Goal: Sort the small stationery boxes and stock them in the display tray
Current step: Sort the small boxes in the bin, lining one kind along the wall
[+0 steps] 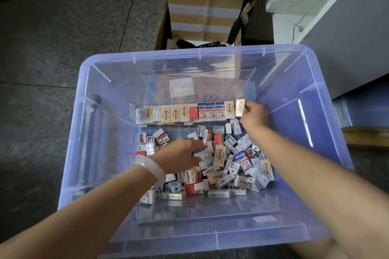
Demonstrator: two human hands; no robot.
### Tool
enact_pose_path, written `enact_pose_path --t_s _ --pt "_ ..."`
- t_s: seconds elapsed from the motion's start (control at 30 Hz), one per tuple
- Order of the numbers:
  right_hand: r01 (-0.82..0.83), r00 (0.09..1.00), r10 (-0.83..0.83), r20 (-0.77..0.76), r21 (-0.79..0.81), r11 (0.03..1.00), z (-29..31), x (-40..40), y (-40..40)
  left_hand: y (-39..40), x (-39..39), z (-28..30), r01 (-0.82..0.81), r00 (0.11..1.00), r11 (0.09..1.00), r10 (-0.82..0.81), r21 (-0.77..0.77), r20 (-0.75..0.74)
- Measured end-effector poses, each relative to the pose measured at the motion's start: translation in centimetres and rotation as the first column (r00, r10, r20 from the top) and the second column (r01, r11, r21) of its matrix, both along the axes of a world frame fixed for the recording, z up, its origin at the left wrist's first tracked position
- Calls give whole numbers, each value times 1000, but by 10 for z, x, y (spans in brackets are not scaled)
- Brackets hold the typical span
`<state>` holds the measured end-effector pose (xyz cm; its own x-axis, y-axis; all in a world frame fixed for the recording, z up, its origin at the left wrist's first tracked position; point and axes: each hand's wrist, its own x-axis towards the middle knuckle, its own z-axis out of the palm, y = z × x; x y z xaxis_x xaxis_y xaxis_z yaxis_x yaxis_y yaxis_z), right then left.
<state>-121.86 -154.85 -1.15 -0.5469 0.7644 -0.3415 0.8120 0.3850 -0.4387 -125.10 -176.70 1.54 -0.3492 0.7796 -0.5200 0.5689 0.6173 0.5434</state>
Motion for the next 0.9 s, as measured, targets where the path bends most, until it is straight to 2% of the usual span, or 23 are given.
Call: enact_pose_path --t_s 0.2,0.3,0.37,0.4,0.47,0.5,0.57,0.67,0.77,0.9 --pt "-145 984 144 109 -1 989 0 3 -4 10 -2 -8 -67 997 996 69 -61 38" --pt "-105 983 107 150 -19 994 3 2 -8 10 -12 -14 -151 986 987 155 -60 67" --pt "-108 992 106 73 24 994 9 6 -13 10 -17 -18 -170 985 984 171 -54 24" --pt "-189 982 189 4 47 981 13 8 -17 11 -19 -20 -149 989 987 147 -59 -37" --pt "-487 872 489 -42 35 872 16 13 -22 12 -19 -25 -74 990 995 65 -73 -122" --pt "-622 783 622 -10 -27 782 17 17 -25 13 -17 -27 -49 992 996 40 -77 -118" --pt "-780 601 796 76 -160 604 19 22 -33 17 -13 -28 -16 994 994 4 -112 -107" --pt "-893 415 901 129 -130 430 17 24 -44 17 -14 -26 60 974 976 -103 -209 -203" --pt "-916 331 934 134 -192 352 17 22 -49 6 -21 -25 87 959 962 -151 -258 -239" --pt "-960 107 957 271 -224 170 18 16 -55 -7 -22 -25 155 936 948 -231 -278 -264"
